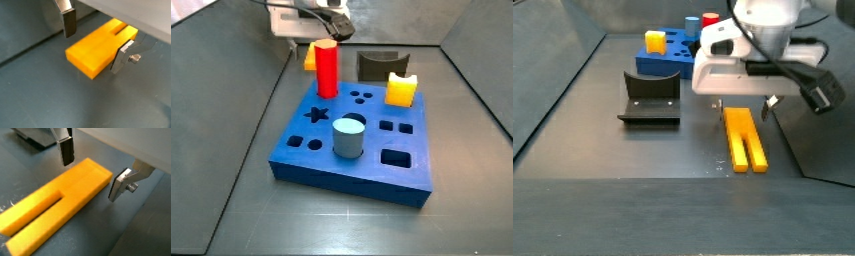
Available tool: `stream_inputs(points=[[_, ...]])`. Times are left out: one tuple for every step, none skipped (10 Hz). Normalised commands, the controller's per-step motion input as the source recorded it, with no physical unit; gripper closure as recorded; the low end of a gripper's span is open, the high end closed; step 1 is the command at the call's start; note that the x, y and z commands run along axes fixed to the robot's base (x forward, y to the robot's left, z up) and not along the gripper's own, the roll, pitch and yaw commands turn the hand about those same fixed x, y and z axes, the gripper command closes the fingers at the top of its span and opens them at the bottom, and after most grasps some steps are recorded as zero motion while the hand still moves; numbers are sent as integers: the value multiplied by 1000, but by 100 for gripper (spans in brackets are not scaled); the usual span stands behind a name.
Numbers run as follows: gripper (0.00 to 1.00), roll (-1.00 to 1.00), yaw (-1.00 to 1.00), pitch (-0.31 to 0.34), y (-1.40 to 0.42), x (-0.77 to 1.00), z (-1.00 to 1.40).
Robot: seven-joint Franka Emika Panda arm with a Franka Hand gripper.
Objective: Pick up the double-square object. Move up. Rotate the double-square object. Place the double-square object on the fixture. Regrasp the double-square object. Move to above the board. Insert the double-square object.
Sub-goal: Rotate the double-square object, then move up, then place the double-square object on the fixture.
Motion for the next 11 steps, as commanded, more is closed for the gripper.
stream_inputs(points=[[0,83,-26,-22,25,32,-333],[0,89,-27,-23,22,28,-225],[100,0,0,0,0,0,0],[100,0,0,0,0,0,833],[100,-2,0,5,-2,-7,824],[100,-10,1,23,-8,-27,743],[100,-21,4,34,-6,-22,590],[100,-31,6,44,-5,-17,456],[100,-41,8,46,-5,-11,315],[100,0,0,0,0,0,1000],[100,-10,1,-5,2,4,1000]])
